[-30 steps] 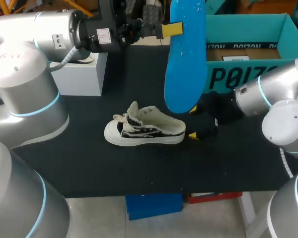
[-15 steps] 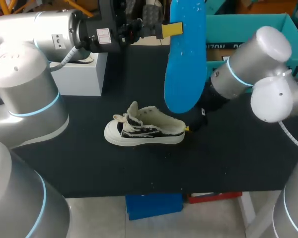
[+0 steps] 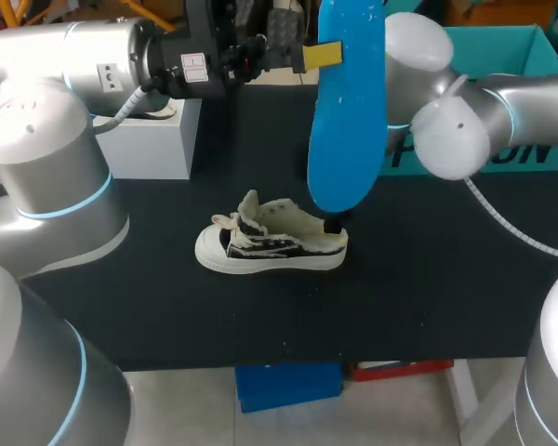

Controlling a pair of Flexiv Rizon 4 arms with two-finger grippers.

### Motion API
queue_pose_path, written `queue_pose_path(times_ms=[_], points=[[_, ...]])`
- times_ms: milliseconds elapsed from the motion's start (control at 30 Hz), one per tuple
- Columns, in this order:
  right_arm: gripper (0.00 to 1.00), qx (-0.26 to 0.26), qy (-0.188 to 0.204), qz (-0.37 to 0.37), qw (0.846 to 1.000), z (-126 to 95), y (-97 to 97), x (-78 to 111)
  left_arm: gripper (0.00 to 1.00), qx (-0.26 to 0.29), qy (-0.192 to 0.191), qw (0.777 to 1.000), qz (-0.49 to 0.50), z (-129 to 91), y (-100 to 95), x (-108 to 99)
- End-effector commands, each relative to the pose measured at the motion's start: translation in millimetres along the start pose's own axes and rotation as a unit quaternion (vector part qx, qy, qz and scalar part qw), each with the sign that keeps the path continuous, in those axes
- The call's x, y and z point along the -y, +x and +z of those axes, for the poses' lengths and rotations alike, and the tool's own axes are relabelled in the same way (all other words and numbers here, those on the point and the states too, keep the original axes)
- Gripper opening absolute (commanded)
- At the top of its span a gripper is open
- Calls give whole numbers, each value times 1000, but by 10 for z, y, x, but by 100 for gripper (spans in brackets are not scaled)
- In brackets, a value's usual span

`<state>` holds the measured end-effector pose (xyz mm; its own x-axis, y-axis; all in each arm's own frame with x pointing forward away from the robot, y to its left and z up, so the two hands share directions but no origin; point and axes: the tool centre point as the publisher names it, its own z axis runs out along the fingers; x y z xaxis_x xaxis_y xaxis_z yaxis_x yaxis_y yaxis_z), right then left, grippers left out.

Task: Take the shoe out of the shoebox, open the shoe tongue, remove and reinsert the insole, then place the shoe into the shoebox

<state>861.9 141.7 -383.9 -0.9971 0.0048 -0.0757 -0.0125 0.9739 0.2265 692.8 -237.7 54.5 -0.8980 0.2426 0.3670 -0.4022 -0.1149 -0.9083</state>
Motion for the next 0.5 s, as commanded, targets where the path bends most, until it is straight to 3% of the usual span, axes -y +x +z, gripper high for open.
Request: queue_pose_path(times_ms=[33,500], points=[[100,-4,109,3,994,44,-37,-134,0,2,1,1000,1,9,4,-10],[100,-26,109,-12,994,262,-141,-563,0,2,1,1000,1,9,4,-10]])
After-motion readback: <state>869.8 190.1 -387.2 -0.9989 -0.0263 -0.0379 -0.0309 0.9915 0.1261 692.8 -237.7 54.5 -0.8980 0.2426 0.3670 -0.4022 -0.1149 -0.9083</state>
